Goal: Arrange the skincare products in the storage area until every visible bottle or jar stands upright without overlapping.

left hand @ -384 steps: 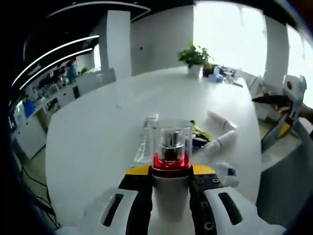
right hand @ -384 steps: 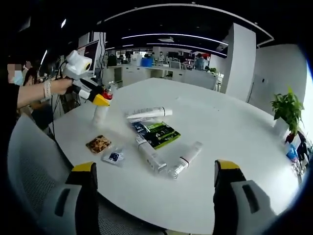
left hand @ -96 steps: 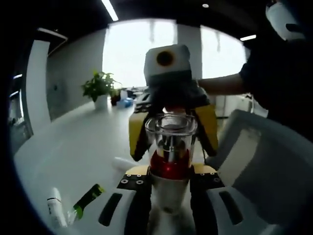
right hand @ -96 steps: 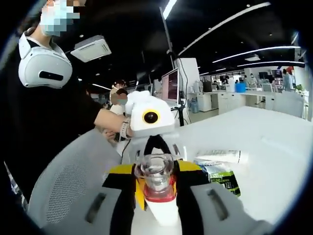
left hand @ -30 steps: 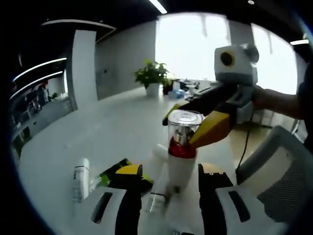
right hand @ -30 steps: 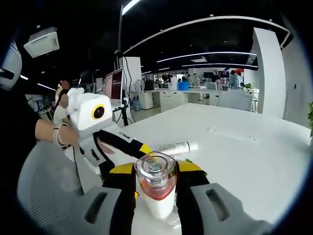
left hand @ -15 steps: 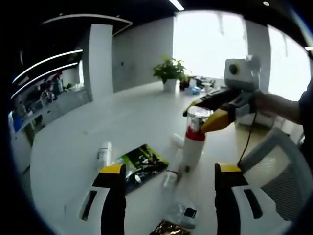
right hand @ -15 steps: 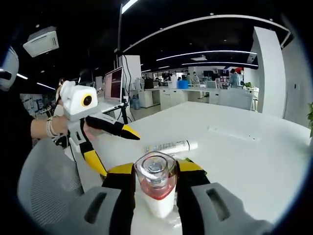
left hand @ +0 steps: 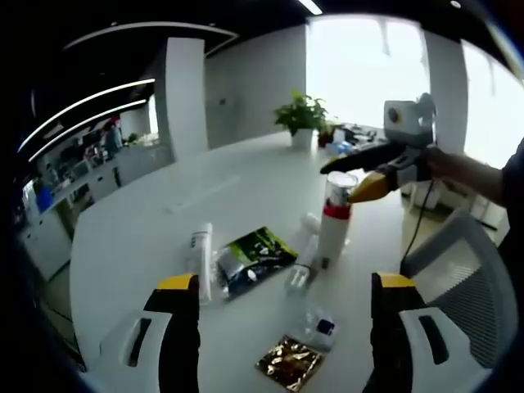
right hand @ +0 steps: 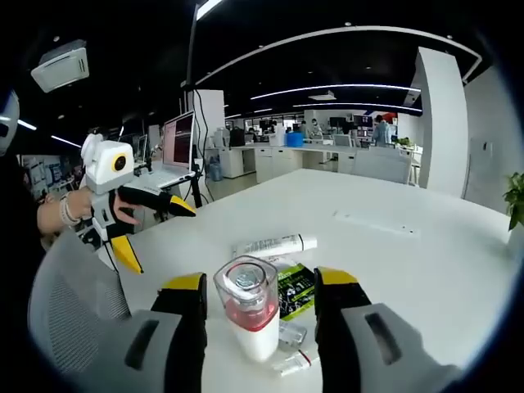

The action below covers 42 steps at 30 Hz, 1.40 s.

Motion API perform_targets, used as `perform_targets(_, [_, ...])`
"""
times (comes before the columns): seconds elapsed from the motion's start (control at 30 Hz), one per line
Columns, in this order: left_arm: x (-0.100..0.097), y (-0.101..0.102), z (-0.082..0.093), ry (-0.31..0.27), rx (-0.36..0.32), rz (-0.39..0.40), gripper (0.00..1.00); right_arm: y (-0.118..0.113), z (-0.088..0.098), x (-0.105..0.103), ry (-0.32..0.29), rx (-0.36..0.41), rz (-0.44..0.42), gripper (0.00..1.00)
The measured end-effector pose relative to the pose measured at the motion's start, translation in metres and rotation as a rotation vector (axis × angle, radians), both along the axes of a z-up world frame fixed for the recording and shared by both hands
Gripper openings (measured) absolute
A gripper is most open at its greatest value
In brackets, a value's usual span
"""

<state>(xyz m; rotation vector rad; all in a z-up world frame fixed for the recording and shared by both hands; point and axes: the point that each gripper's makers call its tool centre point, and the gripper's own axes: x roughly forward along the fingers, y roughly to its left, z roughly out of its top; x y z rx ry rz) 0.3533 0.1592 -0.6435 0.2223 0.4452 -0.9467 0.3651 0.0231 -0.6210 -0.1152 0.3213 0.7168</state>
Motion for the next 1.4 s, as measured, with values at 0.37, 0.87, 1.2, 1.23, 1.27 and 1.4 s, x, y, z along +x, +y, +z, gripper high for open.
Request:
perform_targets(0.37, [-0.012,0.028,0.003,0.019,0.012,0.061,0.94,-0.006,-0.014,-0.017,0.064,-0.050,-0.044,0.89])
perform_targets(0.87, [-0.029,0.048,0.000,0.027,0.039,0.083,0.97,-0.002,-0.029,-0.049,0.146,-0.099,-0.029,1.00])
perform_targets(1.2, [-0.044,0.058,-0.002,0.026,0.046,0.086,0.97,-0.002,-0.022,-0.062,0.136,-0.159,-0.033,1.00])
perform_targets(1.23, [-0.045,0.059,-0.003,0.027,0.049,0.086,0.97,-0.002,-0.021,-0.063,0.136,-0.157,-0.031,1.00])
perform_targets(1.27, [-0.046,0.060,-0.003,0.027,0.050,0.087,0.97,-0.001,-0.020,-0.064,0.136,-0.154,-0.031,1.00])
perform_targets(1.4, [-0.049,0.062,-0.001,0.027,0.033,0.097,0.97,0.000,-0.022,-0.067,0.158,-0.155,-0.025,1.00])
